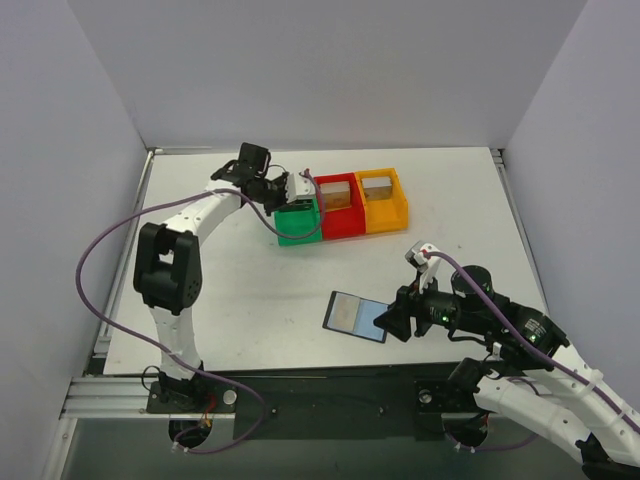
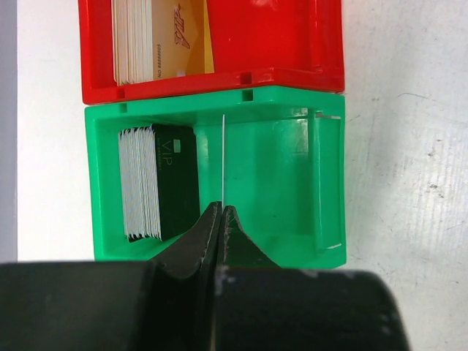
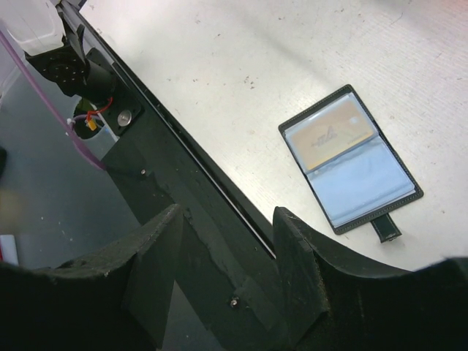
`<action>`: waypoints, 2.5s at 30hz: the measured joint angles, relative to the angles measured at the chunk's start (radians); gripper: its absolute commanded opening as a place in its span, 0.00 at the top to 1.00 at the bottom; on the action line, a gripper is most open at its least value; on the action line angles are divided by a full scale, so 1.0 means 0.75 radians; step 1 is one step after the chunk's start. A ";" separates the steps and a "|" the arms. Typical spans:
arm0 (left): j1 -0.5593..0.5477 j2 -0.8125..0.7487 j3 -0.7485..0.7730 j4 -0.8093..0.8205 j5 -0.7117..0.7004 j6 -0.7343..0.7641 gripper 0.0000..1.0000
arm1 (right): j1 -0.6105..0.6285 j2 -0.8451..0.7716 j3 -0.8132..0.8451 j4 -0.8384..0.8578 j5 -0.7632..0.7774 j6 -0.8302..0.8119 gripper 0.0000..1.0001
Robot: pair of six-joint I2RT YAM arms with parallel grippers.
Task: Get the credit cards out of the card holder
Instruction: Place the credit card in the storage box.
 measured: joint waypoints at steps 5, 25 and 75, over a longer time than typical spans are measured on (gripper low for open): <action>0.002 0.056 0.018 0.001 -0.012 0.016 1.00 | 0.000 0.002 0.000 0.000 0.010 0.000 0.52; 0.003 0.191 0.054 0.090 -0.037 -0.002 1.00 | 0.000 0.077 0.000 0.024 0.056 0.000 0.52; -0.002 0.269 0.020 0.393 -0.260 -0.186 0.73 | 0.000 0.135 0.000 0.029 0.104 -0.001 0.52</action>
